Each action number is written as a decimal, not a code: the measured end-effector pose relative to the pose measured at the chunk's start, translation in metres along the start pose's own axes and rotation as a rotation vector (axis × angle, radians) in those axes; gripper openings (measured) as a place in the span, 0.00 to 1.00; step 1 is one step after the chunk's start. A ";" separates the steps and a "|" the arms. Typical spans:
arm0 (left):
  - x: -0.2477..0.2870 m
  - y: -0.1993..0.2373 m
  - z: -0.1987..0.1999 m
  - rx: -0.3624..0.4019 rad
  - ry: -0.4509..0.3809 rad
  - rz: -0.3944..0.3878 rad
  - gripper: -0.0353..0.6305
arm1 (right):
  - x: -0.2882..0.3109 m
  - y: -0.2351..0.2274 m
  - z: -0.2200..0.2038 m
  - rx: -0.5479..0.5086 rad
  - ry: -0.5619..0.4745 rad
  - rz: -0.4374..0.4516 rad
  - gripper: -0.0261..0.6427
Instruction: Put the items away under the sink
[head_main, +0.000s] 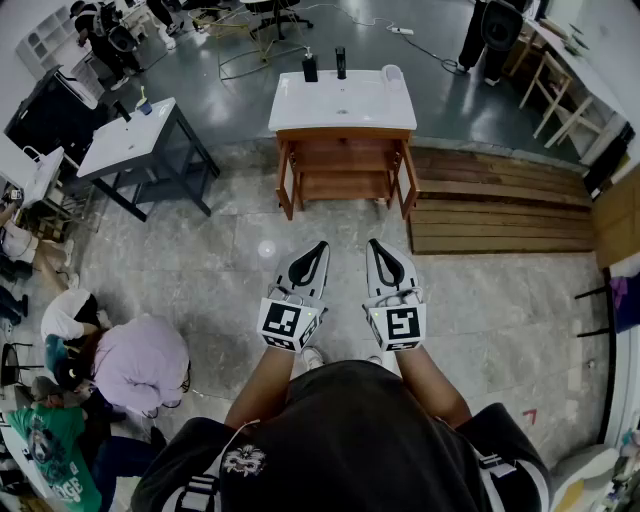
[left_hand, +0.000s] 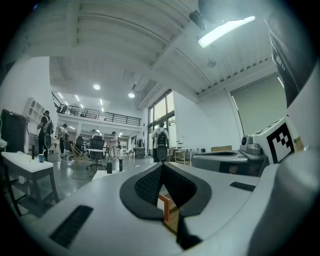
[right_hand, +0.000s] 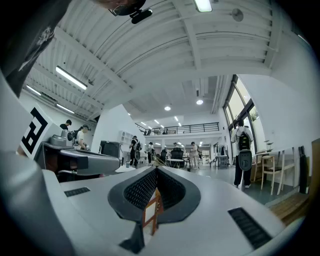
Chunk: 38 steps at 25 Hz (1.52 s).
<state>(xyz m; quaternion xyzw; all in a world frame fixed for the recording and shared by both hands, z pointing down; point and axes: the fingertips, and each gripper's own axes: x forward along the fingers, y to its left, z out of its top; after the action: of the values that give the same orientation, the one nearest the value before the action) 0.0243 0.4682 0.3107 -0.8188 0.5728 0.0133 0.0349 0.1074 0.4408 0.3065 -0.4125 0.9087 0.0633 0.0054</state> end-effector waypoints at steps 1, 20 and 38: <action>0.000 0.001 -0.002 0.000 0.002 -0.003 0.06 | 0.001 0.002 -0.002 0.001 0.003 0.001 0.08; -0.008 0.052 -0.021 -0.040 0.032 -0.012 0.06 | 0.041 0.030 -0.015 0.004 0.046 -0.019 0.08; 0.007 0.104 -0.041 -0.044 0.034 -0.064 0.06 | 0.077 0.015 -0.027 -0.013 0.035 -0.151 0.08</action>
<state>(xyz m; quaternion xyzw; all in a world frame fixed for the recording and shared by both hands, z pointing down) -0.0716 0.4234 0.3467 -0.8375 0.5463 0.0108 0.0075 0.0469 0.3897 0.3299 -0.4809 0.8746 0.0612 -0.0084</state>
